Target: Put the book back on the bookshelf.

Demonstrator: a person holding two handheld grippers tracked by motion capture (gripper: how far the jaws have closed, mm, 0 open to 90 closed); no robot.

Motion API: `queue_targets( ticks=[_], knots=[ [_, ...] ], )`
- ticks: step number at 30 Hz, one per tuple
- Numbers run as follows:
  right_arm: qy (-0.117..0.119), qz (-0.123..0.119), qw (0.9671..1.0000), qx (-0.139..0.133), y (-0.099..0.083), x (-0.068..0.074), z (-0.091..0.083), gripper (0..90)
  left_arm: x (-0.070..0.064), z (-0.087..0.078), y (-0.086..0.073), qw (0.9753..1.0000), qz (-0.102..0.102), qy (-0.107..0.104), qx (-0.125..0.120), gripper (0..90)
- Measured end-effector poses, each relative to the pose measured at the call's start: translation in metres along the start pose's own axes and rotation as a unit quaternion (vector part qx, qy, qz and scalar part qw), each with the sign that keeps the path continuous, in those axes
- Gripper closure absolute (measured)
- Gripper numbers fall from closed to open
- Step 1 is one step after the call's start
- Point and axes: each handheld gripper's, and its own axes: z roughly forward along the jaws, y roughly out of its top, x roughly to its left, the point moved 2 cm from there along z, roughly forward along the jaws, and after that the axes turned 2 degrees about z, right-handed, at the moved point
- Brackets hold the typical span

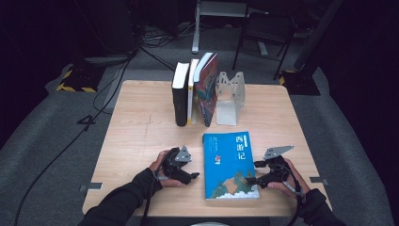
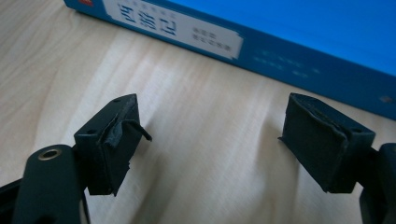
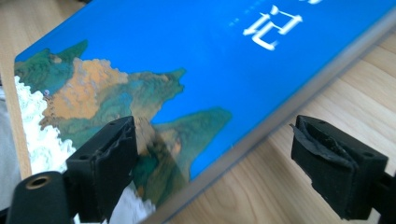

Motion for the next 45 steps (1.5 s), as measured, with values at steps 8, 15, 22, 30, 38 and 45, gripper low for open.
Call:
queue_targets(
  ticks=[8, 15, 22, 30, 38, 45],
  knots=[
    [-0.007, -0.001, 0.9998, 0.018, 0.007, 0.000, 0.006, 7.9, 0.023, 0.016, 0.016, 1.0000, -0.005, 0.006, 0.002, 19.4],
    [-0.014, -0.012, 0.9998, 0.005, 0.006, 0.002, 0.006, 8.4, 0.026, 0.016, 0.016, 0.9999, -0.007, 0.008, 0.003, 19.6],
    [-0.024, -0.004, 0.9997, -0.005, 0.001, 0.010, 0.002, 13.3, 0.000, -0.002, -0.001, 1.0000, 0.004, -0.005, 0.006, 19.5],
    [-0.072, 0.009, 0.9970, -0.025, 0.004, 0.023, 0.007, 12.7, -0.052, -0.028, -0.024, 0.9988, 0.031, -0.028, 0.024, 19.3],
    [-0.066, -0.002, 0.9972, -0.035, -0.003, 0.015, -0.006, 20.5, -0.088, -0.015, -0.012, 0.9967, 0.058, -0.053, 0.019, 16.9],
    [-0.084, -0.043, 0.9947, -0.040, -0.022, 0.001, -0.033, 32.7, -0.095, 0.001, 0.001, 0.9977, 0.049, -0.043, 0.016, 12.1]
  ],
)
